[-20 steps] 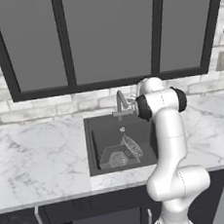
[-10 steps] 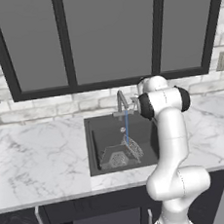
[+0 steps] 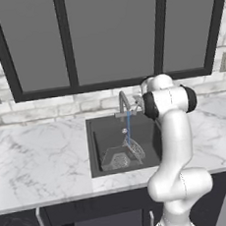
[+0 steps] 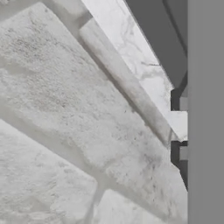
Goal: Pick the colander and strainer and place them in the sink. Then turn on the water.
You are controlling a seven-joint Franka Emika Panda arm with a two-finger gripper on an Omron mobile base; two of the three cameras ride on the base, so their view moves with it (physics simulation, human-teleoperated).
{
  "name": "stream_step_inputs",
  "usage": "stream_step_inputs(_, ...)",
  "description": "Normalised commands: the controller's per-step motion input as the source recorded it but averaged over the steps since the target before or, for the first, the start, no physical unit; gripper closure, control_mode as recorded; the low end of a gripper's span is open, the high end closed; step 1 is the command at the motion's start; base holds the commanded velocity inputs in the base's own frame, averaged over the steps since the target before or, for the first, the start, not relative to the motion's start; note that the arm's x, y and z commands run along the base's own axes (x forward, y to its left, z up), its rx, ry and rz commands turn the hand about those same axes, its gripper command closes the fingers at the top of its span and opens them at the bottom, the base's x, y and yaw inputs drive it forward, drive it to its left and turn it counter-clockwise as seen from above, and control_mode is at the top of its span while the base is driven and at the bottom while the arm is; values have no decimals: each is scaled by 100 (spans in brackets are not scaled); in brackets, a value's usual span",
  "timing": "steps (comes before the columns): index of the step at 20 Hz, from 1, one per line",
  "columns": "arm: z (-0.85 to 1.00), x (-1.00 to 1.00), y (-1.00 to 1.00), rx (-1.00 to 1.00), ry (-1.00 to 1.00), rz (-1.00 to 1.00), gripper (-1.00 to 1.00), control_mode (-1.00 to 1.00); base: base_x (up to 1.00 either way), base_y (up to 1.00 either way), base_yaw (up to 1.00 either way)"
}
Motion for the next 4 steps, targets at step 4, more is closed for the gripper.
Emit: stream_step_inputs(4, 59, -51, -64, 18, -22, 0, 100, -100, 0, 0, 0)
